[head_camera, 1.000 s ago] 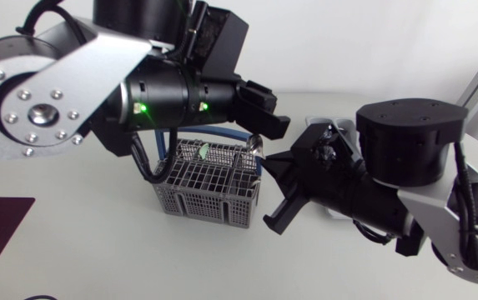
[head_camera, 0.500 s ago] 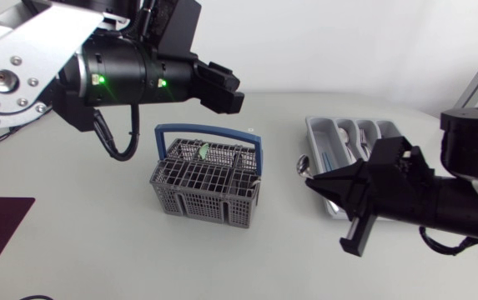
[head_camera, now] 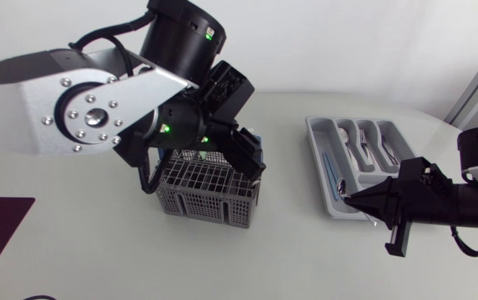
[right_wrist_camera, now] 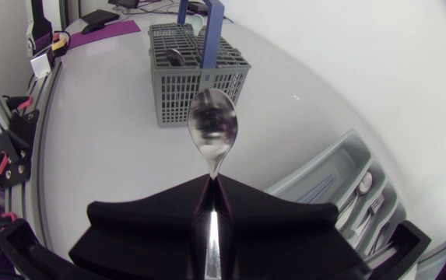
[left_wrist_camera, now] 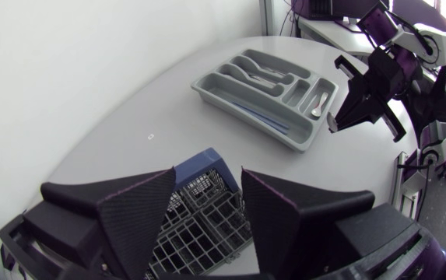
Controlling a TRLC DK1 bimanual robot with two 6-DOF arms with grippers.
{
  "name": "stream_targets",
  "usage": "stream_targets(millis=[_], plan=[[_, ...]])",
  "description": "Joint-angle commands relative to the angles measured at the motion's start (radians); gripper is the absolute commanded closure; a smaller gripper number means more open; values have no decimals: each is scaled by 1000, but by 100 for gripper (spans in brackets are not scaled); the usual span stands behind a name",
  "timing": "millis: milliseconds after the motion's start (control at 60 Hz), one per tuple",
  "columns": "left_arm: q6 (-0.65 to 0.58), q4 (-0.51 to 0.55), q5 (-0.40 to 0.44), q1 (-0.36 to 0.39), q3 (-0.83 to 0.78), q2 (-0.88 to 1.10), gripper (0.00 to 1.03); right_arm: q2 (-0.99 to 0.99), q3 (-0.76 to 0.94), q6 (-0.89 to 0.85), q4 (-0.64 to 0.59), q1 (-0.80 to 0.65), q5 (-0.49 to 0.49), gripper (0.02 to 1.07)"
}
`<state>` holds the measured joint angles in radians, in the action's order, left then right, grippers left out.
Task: Unload the cutlery basket into the drawer organizer.
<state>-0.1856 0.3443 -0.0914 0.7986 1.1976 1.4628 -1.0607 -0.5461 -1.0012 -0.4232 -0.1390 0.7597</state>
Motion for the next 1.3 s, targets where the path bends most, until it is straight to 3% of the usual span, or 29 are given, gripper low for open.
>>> stream_targets(millis=[0, 667, 850, 1133, 1250, 1283], plan=[[-25, 9, -11, 8, -12, 16, 32, -74, -38, -117, -20, -47, 23, 101], [-78, 61, -67, 59, -26, 85, 32, -598, -365, -723, -224, -372, -5, 101], [-81, 62, -68, 59, -27, 93, 32, -671, -414, -820, -213, -395, -111, 101], [-81, 62, -88, 65, -30, 106, 31, -665, -339, -844, -78, -373, -206, 101], [-81, 62, -99, 74, -35, 106, 31, -677, -308, -840, -22, -363, -224, 87], [-81, 62, -111, 80, -33, 106, 31, -679, -298, -826, 4, -358, -224, 77]])
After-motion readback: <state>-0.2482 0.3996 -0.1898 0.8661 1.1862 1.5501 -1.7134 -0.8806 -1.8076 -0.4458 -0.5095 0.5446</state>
